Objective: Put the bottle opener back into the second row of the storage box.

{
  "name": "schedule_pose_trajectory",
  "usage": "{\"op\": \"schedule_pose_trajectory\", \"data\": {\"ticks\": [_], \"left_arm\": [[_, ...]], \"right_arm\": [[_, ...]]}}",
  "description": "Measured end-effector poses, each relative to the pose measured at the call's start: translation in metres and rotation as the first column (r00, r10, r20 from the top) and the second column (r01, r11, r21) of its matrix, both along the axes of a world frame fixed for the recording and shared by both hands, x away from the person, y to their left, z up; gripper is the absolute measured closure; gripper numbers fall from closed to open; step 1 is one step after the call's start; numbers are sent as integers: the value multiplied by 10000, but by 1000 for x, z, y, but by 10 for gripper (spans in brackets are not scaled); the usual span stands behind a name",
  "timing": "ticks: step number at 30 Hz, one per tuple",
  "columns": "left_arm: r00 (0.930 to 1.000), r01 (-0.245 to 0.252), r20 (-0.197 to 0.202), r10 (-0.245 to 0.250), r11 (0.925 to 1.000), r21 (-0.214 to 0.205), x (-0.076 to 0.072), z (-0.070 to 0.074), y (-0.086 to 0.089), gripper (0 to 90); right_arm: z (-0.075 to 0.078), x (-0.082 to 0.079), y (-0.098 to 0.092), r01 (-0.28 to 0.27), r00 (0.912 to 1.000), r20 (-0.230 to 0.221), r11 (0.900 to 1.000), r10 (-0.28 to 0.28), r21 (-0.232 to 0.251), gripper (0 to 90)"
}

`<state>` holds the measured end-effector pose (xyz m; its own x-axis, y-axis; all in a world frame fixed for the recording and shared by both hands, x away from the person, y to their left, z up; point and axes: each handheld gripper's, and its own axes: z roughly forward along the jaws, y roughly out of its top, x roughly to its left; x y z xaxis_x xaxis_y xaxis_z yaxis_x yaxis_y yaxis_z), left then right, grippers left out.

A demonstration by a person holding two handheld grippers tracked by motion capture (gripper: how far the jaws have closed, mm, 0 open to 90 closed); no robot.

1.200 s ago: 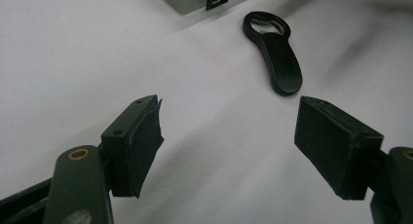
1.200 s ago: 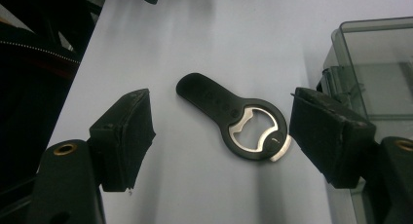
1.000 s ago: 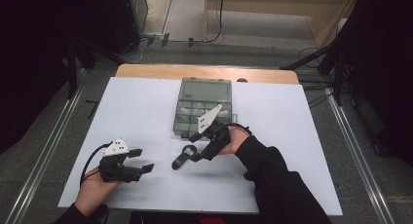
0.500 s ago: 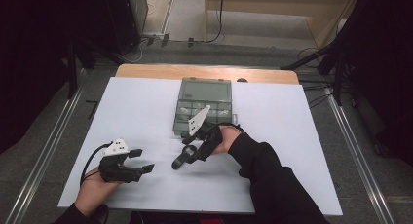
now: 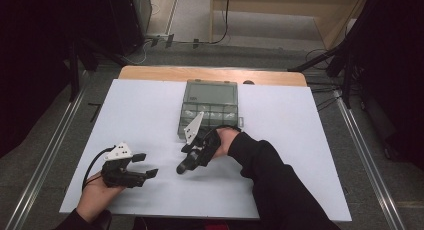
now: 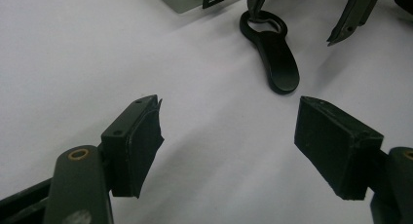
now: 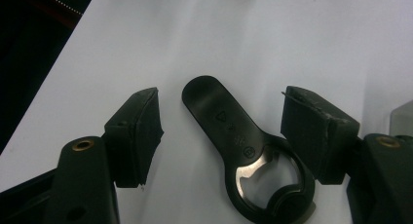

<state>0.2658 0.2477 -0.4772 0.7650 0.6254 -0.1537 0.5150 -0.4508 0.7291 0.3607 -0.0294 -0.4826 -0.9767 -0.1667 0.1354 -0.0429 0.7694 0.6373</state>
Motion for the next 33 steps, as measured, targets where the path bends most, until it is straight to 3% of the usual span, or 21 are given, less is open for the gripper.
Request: {"op": "schedule_pose_trajectory", "data": {"ticks": [4,11,14,20,22,24,30,33], "left_arm": [[10000,0,-16,0,10000,-18,0,0,0,249],[10000,30,-35,-30,10000,-1,0,0,0,249],[10000,28,-27,-28,10000,14,0,0,0,249],[10000,24,-39,-24,10000,12,0,0,0,249],[10000,35,-73,-35,10000,-11,0,0,0,249],[10000,47,-74,-47,10000,15,0,-1,-1,249],[10000,33,-70,-33,10000,19,0,0,-1,249],[10000,50,-62,-49,10000,20,0,-1,-1,249]], "right_arm": [[-3,1,4,-150,9999,-12,9998,150,-104,331],[-7,3,10,-621,9974,348,9974,634,-368,371],[-10,2,13,-1121,9904,747,9918,1166,-613,420],[-9,2,15,-1327,9833,1123,9867,1429,-938,459],[-11,2,17,-1544,9749,1458,9829,1681,-1008,493],[-11,2,16,-1582,9727,1562,9828,1717,-955,504],[-11,1,17,-1913,9643,1662,9764,2060,-1001,608],[-10,2,18,-1912,9679,1456,9761,2051,-1038,655]]}}
